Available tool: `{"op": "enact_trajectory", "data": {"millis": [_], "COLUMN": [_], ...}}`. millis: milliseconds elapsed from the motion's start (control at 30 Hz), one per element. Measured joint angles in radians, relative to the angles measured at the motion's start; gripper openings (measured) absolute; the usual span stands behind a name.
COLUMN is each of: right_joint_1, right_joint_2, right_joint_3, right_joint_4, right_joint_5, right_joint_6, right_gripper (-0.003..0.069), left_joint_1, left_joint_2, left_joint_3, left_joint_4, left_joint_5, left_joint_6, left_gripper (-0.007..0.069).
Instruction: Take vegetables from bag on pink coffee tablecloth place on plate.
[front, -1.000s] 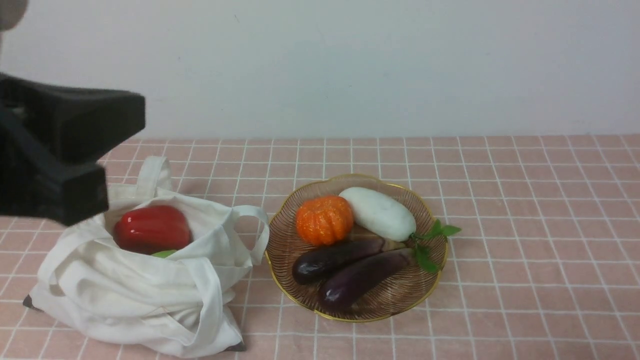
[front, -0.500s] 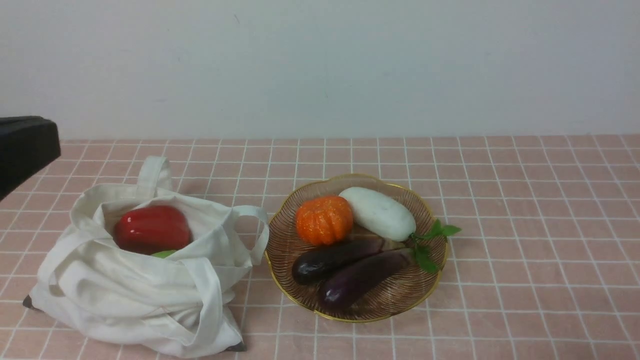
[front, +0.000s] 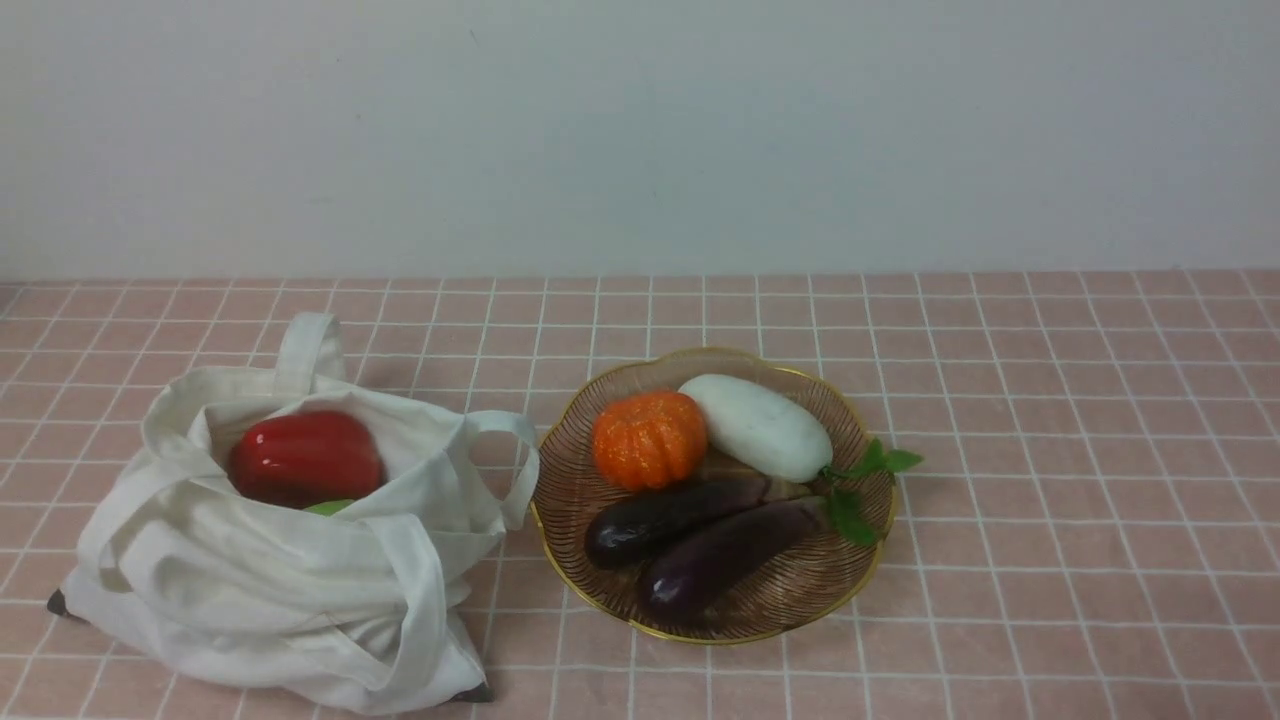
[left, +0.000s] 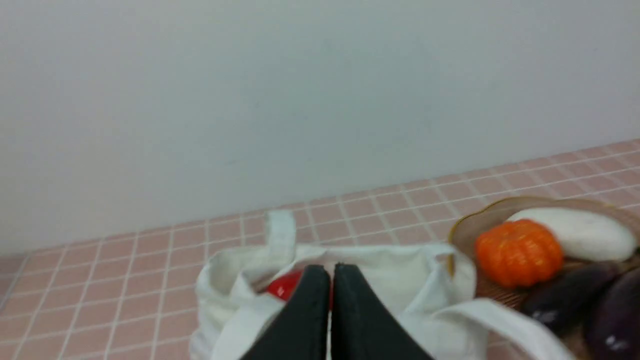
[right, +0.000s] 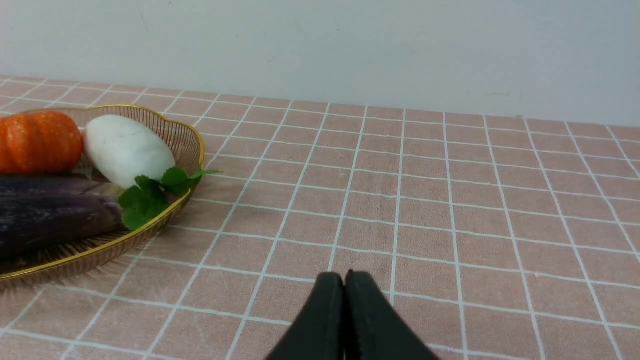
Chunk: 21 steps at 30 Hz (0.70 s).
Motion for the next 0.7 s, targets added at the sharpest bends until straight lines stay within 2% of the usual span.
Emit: {"op": "enact_trajectory", "data": {"millis": [133,300,700], "right_joint_1": [0.000,0.000,0.000], "right_joint_2": [0.000,0.000,0.000], "right_joint_3": [0.000,0.000,0.000], "right_joint_4": [0.000,0.000,0.000], "right_joint_5": [0.000,0.000,0.000], "right_joint_6": [0.000,0.000,0.000], "right_gripper": [-0.0015,-0.0015,-0.0015], "left_joint_1": [0.080,0.092,0.092], "left_joint_2": [-0.125,-0.148,-0.148], "left_joint_3": [0.195,0.317,0.333], "left_joint_4": [-0.001,-0.002,-0.003], "left_joint_5": [-0.049,-0.060,-0.021], "left_joint_6": [0.017,0.023,0.024], "left_gripper": [-0.0005,-0.0005,-0.0005]}}
